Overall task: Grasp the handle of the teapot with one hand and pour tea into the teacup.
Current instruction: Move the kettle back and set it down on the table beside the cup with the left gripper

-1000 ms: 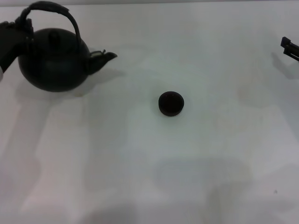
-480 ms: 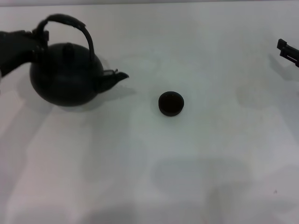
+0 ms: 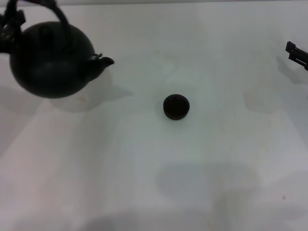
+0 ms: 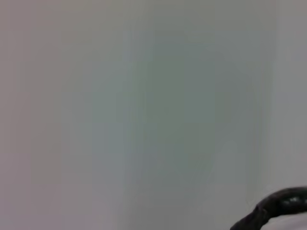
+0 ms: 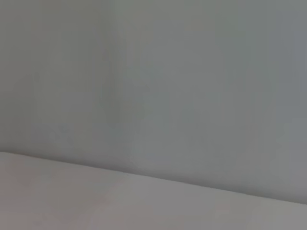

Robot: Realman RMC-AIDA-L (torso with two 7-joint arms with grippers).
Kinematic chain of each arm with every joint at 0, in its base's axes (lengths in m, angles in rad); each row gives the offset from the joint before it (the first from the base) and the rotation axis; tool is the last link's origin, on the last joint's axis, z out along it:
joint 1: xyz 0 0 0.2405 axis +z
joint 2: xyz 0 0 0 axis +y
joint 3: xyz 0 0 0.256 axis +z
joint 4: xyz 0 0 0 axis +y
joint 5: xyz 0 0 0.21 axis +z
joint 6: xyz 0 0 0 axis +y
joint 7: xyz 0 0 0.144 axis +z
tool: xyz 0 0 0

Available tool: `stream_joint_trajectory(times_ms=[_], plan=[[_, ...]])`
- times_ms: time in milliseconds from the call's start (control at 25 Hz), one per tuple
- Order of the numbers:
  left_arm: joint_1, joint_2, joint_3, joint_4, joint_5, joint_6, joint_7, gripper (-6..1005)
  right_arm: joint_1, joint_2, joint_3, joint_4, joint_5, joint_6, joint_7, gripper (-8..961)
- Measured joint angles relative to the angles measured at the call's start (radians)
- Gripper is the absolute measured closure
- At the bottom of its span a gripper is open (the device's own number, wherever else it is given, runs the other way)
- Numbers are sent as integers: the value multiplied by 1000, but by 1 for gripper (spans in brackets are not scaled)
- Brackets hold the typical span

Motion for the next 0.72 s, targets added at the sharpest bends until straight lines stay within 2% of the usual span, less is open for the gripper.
stream_joint_trajectory(times_ms=[160, 280, 720], plan=[[7, 1, -12, -196, -344, 100, 329, 894, 3, -4, -6, 0, 0, -2, 2, 95], [4, 2, -24, -307, -469, 136, 443, 894, 4, -5, -7, 0, 0, -2, 2, 95], [-71, 4, -55, -508, -482, 168, 530, 894, 18, -5, -31, 0, 0, -16, 3, 95]])
